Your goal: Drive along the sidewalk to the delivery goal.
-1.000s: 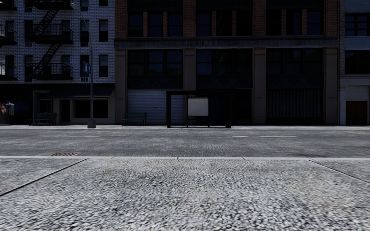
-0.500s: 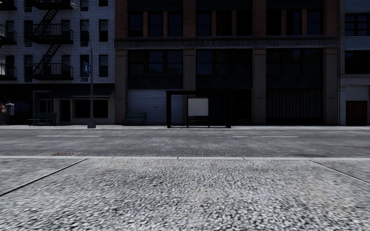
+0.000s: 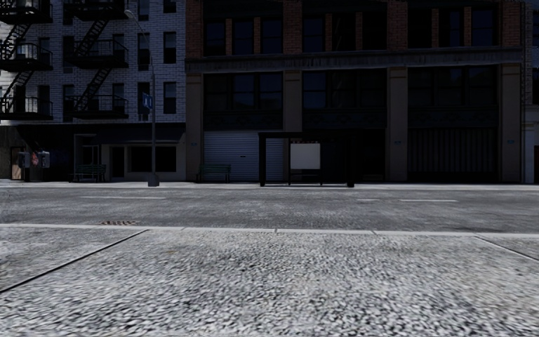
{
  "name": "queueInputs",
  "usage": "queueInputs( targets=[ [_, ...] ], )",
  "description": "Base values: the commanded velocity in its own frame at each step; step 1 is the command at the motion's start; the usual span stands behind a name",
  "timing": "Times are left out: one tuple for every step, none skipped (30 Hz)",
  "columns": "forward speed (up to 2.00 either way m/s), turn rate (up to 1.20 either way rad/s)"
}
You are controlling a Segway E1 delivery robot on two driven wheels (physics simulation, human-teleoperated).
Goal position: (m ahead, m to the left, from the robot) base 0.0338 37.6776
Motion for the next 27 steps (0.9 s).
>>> queueInputs(
  targets=[
    [0.0, 0.84],
    [0.0, 0.85],
    [0.0, 0.86],
    [0.0, 0.86],
    [0.0, 0.86],
    [0.0, 0.86],
    [0.0, 0.86],
    [0.0, 0.86],
    [0.0, 0.86],
    [0.0, 0.86],
    [0.0, 0.86],
    [0.0, 0.86],
    [0.0, 0.86],
    [0.0, 0.86],
    [0.0, 0.86],
    [0.0, 0.86],
    [0.0, 0.86],
    [0.0, 0.86],
    [0.0, 0.86],
    [0.0, 0.86],
    [0.0, 0.86],
    [0.0, 0.86],
    [0.0, 0.86],
    [0.0, 0.86],
    [0.0, 0.86],
    [0.0, 0.86],
    [0.0, 0.86]
  ],
)
